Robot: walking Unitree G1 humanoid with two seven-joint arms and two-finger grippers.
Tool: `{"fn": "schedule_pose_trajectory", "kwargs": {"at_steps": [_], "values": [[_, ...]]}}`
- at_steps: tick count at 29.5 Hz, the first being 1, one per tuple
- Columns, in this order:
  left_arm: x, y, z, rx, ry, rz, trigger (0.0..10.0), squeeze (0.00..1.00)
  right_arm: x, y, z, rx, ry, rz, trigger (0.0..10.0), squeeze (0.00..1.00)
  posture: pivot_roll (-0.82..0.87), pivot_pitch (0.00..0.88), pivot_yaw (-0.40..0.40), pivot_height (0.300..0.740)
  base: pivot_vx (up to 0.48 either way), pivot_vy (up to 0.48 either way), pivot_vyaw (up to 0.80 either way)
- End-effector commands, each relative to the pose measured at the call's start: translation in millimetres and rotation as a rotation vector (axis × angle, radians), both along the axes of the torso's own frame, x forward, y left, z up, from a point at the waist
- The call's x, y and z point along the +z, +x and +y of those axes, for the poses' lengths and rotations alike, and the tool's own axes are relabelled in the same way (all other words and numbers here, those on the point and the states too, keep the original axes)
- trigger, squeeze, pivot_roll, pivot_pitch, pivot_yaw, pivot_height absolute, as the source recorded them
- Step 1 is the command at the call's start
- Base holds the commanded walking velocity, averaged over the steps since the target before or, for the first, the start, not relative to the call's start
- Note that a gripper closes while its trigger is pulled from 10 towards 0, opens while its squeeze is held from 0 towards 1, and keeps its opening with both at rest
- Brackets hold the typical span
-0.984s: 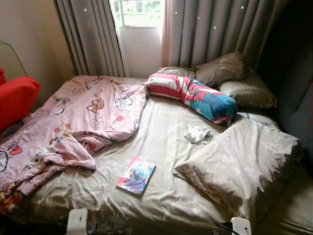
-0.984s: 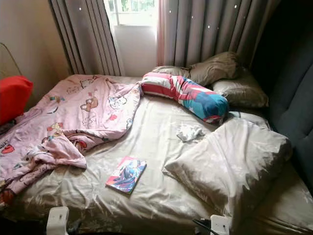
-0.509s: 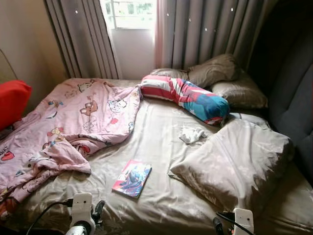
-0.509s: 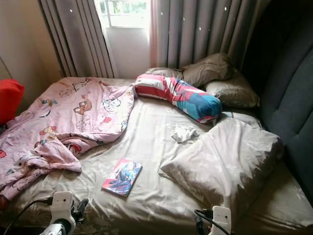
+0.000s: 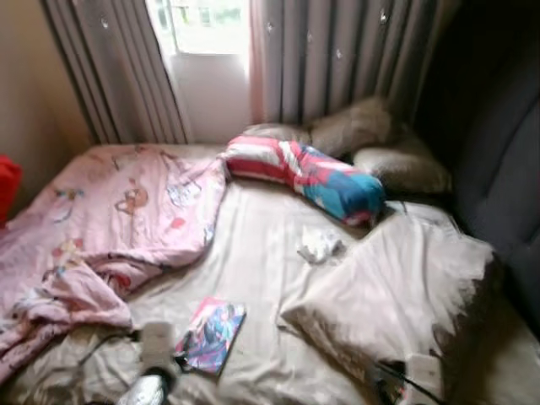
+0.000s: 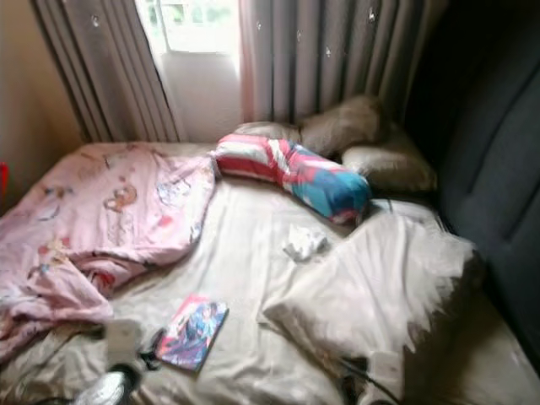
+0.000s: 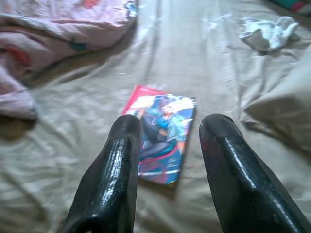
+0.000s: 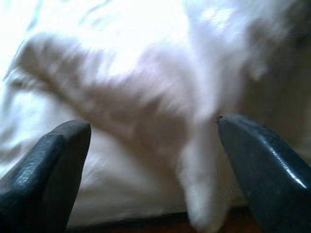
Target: Clean up the room
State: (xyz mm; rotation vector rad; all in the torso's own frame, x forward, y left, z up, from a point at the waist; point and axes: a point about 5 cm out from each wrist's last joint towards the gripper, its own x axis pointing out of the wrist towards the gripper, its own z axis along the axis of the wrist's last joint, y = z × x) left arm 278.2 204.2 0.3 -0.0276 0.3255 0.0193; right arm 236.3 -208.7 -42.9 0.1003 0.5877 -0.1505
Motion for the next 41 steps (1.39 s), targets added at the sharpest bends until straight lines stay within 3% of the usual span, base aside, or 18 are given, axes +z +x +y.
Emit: {"fn": "schedule_pose_trajectory", "kwargs": {"at_steps": [1, 21, 30, 41], "values": [[1, -3.9, 18.4, 0.031, 0.039, 0.003, 10.0, 0.00, 5, 10.7, 15.8, 0.027, 0.027, -0.039, 10.0, 0.00, 0.02, 0.027, -0.022, 0.740, 0.352, 0.000, 0.00], [8, 3.8, 16.0, -0.008, 0.032, -0.024, 10.0, 0.00, 12, 17.4, 12.8, -0.004, 0.024, -0.084, 10.0, 0.00, 0.01, 0.018, -0.013, 0.740, 0.030, 0.000, 0.00], [17, 10.3, 15.4, -0.010, 0.032, -0.076, 10.0, 0.00, 24, 30.7, 7.8, -0.044, -0.013, -0.136, 10.0, 0.00, 0.01, 0.025, -0.014, 0.740, 0.000, 0.000, 0.00], [26, 17.5, 12.5, -0.030, 0.038, -0.117, 10.0, 0.00, 28, 36.8, 11.2, -0.025, -0.015, -0.143, 10.0, 0.00, 0.02, 0.028, -0.015, 0.670, 0.000, 0.000, 0.00]]}}
